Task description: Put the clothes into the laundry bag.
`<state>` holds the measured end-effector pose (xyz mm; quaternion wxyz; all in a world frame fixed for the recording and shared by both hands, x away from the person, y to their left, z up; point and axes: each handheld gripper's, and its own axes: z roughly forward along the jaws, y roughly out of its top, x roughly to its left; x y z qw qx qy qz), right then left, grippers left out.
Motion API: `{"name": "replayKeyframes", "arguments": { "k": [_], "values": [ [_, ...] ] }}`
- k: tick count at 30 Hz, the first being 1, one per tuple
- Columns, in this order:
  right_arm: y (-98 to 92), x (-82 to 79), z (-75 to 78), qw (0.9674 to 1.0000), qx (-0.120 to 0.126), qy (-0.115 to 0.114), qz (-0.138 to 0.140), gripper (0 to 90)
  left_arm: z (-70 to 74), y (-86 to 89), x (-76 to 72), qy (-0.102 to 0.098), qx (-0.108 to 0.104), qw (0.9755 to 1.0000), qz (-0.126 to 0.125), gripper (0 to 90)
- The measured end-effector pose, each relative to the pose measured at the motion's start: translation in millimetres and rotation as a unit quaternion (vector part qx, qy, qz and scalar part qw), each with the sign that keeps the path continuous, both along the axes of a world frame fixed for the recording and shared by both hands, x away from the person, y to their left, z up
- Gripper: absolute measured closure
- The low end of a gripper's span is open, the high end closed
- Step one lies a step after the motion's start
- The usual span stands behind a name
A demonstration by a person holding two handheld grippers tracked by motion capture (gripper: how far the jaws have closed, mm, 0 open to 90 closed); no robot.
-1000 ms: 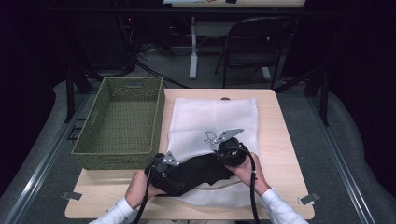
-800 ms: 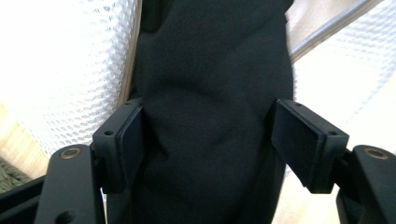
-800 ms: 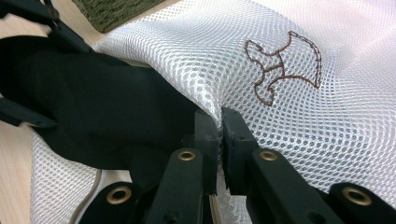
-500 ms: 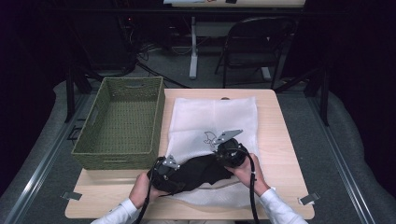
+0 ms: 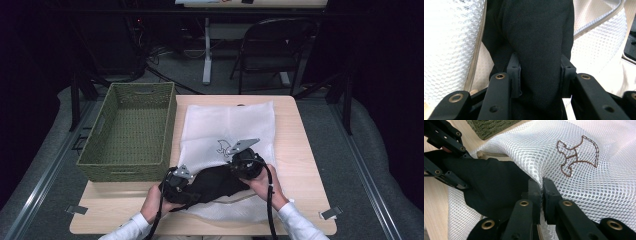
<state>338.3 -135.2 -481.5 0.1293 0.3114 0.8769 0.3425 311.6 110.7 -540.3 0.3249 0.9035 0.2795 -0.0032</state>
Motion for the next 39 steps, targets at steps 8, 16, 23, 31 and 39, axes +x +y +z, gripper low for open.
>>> {"name": "replayKeyframes", "arguments": {
  "k": [8,16,23,31,39],
  "values": [
    [1.1,0.1,2.8,1.0,0.006,-0.002,0.003,86.8,3.2,-10.8,3.9,-0.008,-0.01,0.9999,0.007,63.2],
    [4.1,-1.4,5.1,0.9999,0.01,-0.001,0.007,86.8,6.2,-26.0,11.1,-0.026,-0.025,0.9991,0.023,63.1],
    [4.4,-1.9,5.2,0.9999,0.011,0.002,0.011,86.8,8.5,-30.7,17.3,-0.031,-0.022,0.9987,0.033,63.2],
    [5.5,-2.6,6.2,0.9998,0.015,0.002,0.01,86.8,6.9,-41.9,26.0,-0.03,-0.026,0.998,0.049,62.6],
    [2.6,-0.9,1.1,0.9999,0.008,0.008,0.007,86.7,4.7,-35.9,33.6,-0.006,-0.007,0.9998,0.016,48.3]
  ]
}}
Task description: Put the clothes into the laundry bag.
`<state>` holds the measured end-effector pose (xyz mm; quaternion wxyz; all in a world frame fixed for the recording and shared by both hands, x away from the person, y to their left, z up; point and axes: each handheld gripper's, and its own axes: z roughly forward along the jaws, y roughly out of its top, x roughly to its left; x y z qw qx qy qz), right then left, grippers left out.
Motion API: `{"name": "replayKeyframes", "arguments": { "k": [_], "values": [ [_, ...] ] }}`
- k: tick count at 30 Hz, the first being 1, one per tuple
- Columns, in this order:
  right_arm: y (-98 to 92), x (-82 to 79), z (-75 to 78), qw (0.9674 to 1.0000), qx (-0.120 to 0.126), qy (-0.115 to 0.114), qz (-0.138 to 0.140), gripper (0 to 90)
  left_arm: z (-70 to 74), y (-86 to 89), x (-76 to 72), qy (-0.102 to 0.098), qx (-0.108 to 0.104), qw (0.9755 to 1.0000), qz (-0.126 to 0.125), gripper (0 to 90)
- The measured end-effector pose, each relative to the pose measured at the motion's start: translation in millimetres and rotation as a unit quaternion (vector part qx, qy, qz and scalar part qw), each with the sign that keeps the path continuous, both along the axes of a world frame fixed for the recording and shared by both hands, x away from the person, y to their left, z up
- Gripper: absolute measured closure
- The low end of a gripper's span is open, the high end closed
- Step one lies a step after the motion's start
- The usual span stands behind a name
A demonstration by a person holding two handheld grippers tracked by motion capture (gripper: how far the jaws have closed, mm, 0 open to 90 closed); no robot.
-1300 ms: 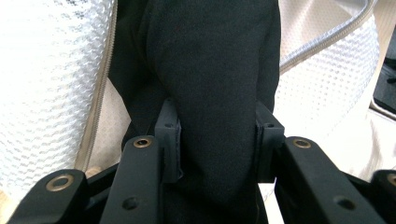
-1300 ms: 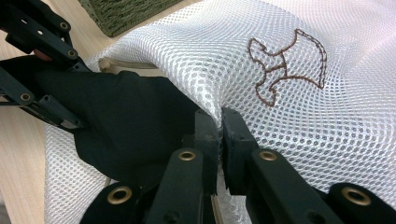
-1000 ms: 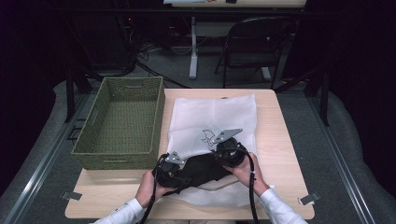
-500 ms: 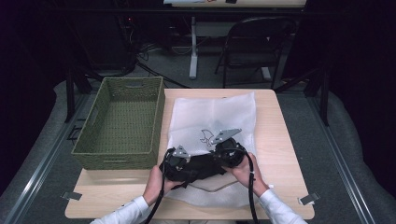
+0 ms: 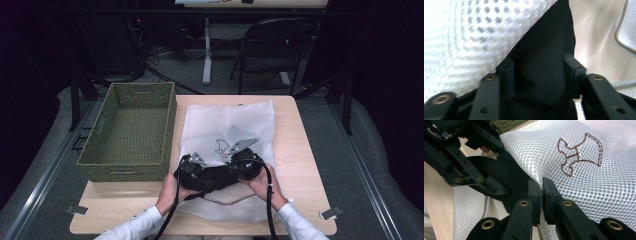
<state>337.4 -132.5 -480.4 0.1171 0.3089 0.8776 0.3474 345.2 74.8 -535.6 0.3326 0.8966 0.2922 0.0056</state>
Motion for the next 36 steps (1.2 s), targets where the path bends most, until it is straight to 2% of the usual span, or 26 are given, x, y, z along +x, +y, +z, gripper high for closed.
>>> {"name": "replayKeyframes", "arguments": {
  "k": [1,4,6,11,14,19,22,25,27,29,31,33,35,36],
  "values": [
    [-0.5,0.4,-0.1,1.0,0.0,0.0,0.0,86.7,0.5,2.3,-0.3,0.008,-0.006,0.9999,-0.006,42.7],
    [-1.1,0.2,0.7,1.0,0.001,-0.002,0.001,86.8,7.3,7.7,-5.2,0.006,0.006,0.9998,-0.021,30.9],
    [-1.2,0.5,1.1,1.0,-0.001,-0.005,0.003,86.7,12.1,12.5,-8.3,0.007,0.007,0.9996,-0.027,27.4],
    [-2.0,0.9,2.2,1.0,0.0,-0.005,-0.001,86.7,19.5,24.7,-15.2,0.002,0.012,0.9997,-0.022,17.0],
    [-3.3,1.5,3.2,1.0,0.001,-0.007,-0.001,86.7,19.2,28.1,-19.8,-0.001,0.02,0.9995,-0.025,15.5],
    [-3.4,2.2,3.0,1.0,0.001,-0.007,-0.004,86.7,9.0,32.2,-26.3,0.018,0.036,0.9987,-0.031,13.1],
    [-3.0,3.2,2.2,1.0,0.001,-0.006,-0.006,86.7,2.6,31.3,-28.3,0.019,0.048,0.9981,-0.032,13.0],
    [-3.3,4.0,2.0,1.0,0.0,-0.007,-0.005,86.6,-3.2,28.2,-29.2,0.014,0.058,0.9976,-0.035,18.0],
    [-3.0,4.2,1.8,1.0,0.0,-0.006,-0.005,86.6,-5.9,26.9,-29.8,0.002,0.06,0.9976,-0.035,25.0],
    [-2.6,4.3,1.5,1.0,-0.001,-0.005,-0.005,86.6,-7.7,25.9,-29.2,-0.001,0.066,0.9972,-0.037,33.2],
    [-2.4,4.5,1.3,1.0,-0.001,-0.005,-0.005,86.6,-10.0,26.7,-28.0,-0.005,0.063,0.9976,-0.03,37.9],
    [-2.3,4.8,1.2,1.0,-0.001,-0.006,-0.004,86.7,-12.7,27.9,-27.4,-0.01,0.054,0.9983,-0.02,50.7],
    [-1.7,4.3,1.8,1.0,-0.001,-0.005,-0.006,86.7,-13.9,28.7,-27.0,-0.01,0.047,0.9987,-0.017,67.4],
    [-1.5,4.0,2.3,1.0,0.001,-0.005,-0.006,86.7,-15.0,30.0,-25.3,-0.004,0.035,0.9993,-0.011,72.7]
  ]
}}
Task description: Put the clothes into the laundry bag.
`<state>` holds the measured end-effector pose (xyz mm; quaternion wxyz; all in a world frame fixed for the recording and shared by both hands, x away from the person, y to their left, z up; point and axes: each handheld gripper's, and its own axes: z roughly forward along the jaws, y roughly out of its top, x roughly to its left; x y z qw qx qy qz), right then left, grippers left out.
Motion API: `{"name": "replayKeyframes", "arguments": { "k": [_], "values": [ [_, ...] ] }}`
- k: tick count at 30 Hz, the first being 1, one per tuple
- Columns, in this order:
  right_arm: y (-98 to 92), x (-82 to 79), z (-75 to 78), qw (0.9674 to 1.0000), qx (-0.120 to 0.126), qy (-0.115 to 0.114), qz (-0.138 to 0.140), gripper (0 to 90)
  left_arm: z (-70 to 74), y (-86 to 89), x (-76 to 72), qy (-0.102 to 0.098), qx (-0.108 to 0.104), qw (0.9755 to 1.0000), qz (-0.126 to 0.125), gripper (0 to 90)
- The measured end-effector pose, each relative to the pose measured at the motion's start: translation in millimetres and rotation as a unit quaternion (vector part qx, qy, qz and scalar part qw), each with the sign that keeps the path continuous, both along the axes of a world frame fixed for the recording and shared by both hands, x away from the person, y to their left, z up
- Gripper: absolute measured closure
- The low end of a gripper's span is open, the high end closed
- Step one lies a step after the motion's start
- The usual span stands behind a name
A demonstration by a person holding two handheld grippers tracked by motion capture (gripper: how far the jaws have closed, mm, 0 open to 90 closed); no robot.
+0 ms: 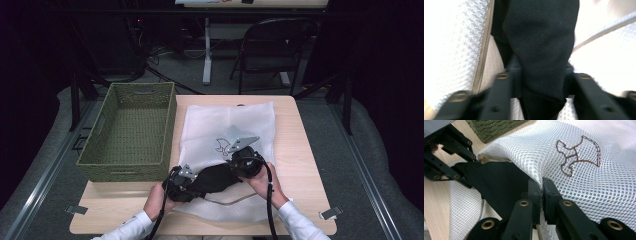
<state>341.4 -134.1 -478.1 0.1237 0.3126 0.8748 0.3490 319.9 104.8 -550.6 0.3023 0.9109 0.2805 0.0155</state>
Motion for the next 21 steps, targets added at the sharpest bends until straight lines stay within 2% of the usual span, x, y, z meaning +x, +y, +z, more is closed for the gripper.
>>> {"name": "replayKeyframes", "arguments": {
  "k": [3,6,12,16,18,21],
  "values": [
    [1.1,-0.5,1.1,1.0,0.002,-0.001,0.001,86.7,0.0,-0.6,2.6,-0.001,-0.009,0.9999,0.008,80.6],
    [2.6,-1.1,2.3,1.0,0.004,-0.001,0.001,86.7,2.3,-4.4,4.3,-0.012,-0.012,0.9998,0.011,82.6],
    [3.7,-0.1,6.7,0.9998,0.021,-0.002,0.002,86.8,7.6,-16.4,15.5,-0.046,-0.023,0.9983,0.028,82.8],
    [2.5,0.1,11.1,0.9995,0.032,0.0,0.004,86.8,10.3,-24.4,24.5,-0.064,-0.036,0.9961,0.049,82.7],
    [0.7,0.7,13.2,0.9984,0.054,0.014,0.006,86.8,9.9,-29.3,28.7,-0.062,-0.044,0.9953,0.06,82.5],
    [-0.7,1.9,13.8,0.999,0.045,0.006,0.0,86.8,6.8,-37.1,31.1,-0.063,-0.038,0.9956,0.057,80.4]
  ]
}}
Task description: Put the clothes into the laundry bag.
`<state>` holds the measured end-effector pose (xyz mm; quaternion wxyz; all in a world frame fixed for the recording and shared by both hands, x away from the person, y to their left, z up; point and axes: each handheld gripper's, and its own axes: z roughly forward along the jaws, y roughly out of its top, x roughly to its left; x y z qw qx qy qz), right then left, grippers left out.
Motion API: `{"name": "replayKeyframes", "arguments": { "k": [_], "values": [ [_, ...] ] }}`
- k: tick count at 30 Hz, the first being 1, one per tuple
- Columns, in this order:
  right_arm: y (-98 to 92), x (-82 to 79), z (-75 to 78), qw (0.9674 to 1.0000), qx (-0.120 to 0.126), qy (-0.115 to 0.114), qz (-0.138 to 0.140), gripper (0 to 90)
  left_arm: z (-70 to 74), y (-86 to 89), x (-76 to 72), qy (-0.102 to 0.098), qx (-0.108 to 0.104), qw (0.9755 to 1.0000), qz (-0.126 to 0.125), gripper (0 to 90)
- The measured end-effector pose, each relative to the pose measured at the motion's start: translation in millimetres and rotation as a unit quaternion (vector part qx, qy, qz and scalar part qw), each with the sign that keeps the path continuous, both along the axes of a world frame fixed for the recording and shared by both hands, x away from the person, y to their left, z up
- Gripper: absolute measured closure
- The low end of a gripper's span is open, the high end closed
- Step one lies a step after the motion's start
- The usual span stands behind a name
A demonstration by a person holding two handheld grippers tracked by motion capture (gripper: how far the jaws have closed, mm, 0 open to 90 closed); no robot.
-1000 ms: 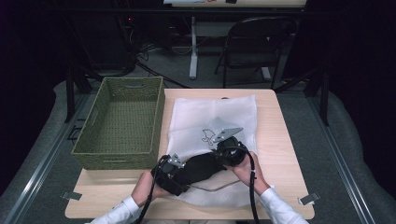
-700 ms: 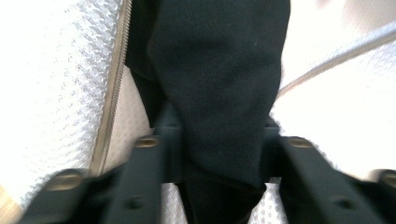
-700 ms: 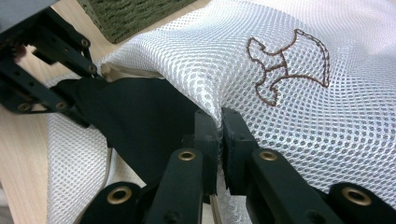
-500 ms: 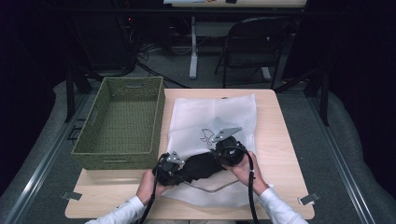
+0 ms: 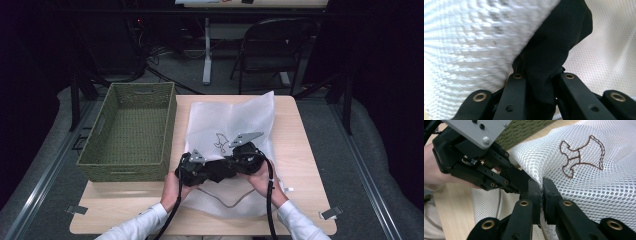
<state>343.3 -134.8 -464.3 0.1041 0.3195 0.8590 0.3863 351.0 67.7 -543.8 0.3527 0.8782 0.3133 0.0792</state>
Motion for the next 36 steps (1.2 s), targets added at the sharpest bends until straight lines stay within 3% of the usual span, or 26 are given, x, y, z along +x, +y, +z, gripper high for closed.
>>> {"name": "replayKeyframes", "arguments": {
  "k": [3,6,12,17,18,24,25,26,27,28,33,36],
  "values": [
    [-1.7,1.4,-4.8,0.9999,-0.011,0.002,-0.006,86.8,-6.0,-3.0,-0.6,0.012,0.007,0.9999,-0.006,73.4],
    [-3.2,3.1,-7.9,0.9999,-0.005,0.011,-0.004,86.7,-5.2,-2.6,-4.9,0.009,0.017,0.9996,-0.019,61.5],
    [-4.0,3.1,-7.1,0.9999,-0.005,0.009,-0.006,86.7,7.1,-5.0,-20.9,-0.027,0.029,0.9989,-0.025,36.8],
    [-3.8,3.6,-6.6,0.9999,-0.001,0.012,-0.007,86.7,7.1,-15.8,-20.3,-0.041,0.021,0.9988,-0.016,28.9],
    [-3.7,4.4,-7.7,0.9999,0.0,0.014,-0.007,86.7,4.2,-18.4,-18.1,-0.04,0.02,0.999,-0.007,29.0],
    [-3.5,4.8,-8.9,0.9998,-0.001,0.019,-0.008,86.7,4.2,-18.4,-18.1,-0.04,0.02,0.999,-0.007,30.3],
    [-3.5,4.8,-8.9,0.9998,-0.001,0.019,-0.008,86.7,-16.8,-16.8,-3.5,-0.026,-0.009,0.9996,0.01,30.3],
    [-3.5,4.8,-8.9,0.9998,-0.001,0.019,-0.008,86.7,-16.8,-16.8,-3.5,-0.026,-0.009,0.9996,0.01,74.3],
    [-3.2,7.5,-14.0,0.9995,-0.004,0.029,-0.011,86.8,-17.0,-16.5,-1.2,-0.037,-0.009,0.9992,0.011,74.3],
    [-2.7,7.3,-13.1,0.9994,0.002,0.032,-0.009,86.8,-16.2,-16.9,-0.2,-0.046,-0.012,0.9987,0.017,80.5],
    [1.6,3.4,-4.9,0.9995,0.018,0.026,0.004,86.8,-2.3,-17.9,9.0,-0.064,-0.043,0.9963,0.037,81.9],
    [-0.2,2.0,1.2,0.999,0.036,0.026,0.009,86.8,1.6,-23.0,14.3,-0.079,-0.052,0.9943,0.051,81.6]
  ]
}}
